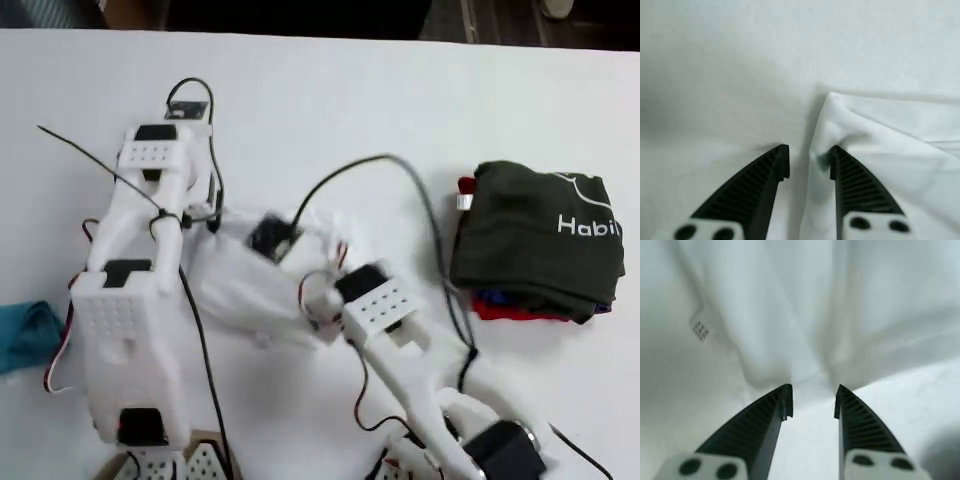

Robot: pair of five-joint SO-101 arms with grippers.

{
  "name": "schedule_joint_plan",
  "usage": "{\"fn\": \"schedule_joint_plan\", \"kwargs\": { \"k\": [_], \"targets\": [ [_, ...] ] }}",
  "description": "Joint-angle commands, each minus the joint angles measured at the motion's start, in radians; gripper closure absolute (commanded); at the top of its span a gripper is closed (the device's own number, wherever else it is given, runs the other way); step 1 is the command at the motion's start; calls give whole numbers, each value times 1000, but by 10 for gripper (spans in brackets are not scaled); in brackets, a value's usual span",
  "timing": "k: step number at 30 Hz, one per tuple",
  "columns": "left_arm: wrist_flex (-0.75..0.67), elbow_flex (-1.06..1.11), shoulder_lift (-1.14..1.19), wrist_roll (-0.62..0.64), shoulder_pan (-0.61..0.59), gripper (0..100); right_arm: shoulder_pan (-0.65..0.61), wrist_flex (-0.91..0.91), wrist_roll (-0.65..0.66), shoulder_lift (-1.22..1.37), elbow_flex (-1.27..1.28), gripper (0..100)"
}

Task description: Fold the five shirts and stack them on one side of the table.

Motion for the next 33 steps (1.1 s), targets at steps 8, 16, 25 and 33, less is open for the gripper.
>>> {"fn": "schedule_joint_plan", "kwargs": {
  "k": [8, 16, 25, 33],
  "targets": [
    [278, -222, -106, 8, 6, 841, 302, -18, 8, -45, -402, 850],
    [419, -211, -224, -41, -28, 841, 242, -70, 2, 363, -537, 850],
    [276, 255, -427, -127, -112, 841, 216, 15, 8, 611, -658, 850],
    [61, 573, -592, -195, 14, 841, 242, 10, 43, 707, -698, 850]
  ]
}}
